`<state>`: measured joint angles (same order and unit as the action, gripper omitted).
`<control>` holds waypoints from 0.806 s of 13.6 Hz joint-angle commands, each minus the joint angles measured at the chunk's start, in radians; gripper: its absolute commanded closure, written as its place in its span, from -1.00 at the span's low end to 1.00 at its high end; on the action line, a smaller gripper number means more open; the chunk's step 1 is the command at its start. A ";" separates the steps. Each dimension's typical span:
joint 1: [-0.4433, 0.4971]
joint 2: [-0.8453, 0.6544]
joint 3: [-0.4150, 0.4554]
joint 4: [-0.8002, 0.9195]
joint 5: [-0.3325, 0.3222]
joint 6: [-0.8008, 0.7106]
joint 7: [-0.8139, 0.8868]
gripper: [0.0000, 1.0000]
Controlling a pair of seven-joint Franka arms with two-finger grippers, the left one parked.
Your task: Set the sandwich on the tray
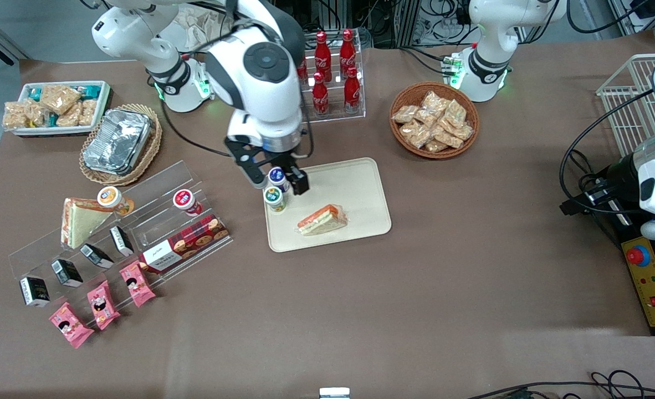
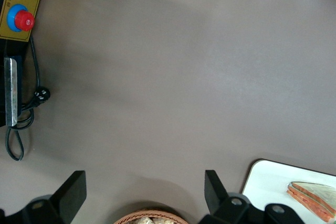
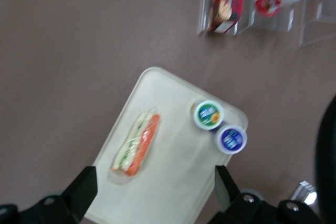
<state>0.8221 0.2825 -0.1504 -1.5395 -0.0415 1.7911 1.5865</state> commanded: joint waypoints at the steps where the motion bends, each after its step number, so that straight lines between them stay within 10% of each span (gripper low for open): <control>1: -0.057 -0.046 0.003 0.019 0.034 -0.136 -0.222 -0.98; 11: -0.317 -0.175 -0.021 0.016 0.045 -0.193 -1.032 -0.99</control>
<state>0.5621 0.1225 -0.1741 -1.5203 -0.0155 1.6112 0.6867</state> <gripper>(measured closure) 0.004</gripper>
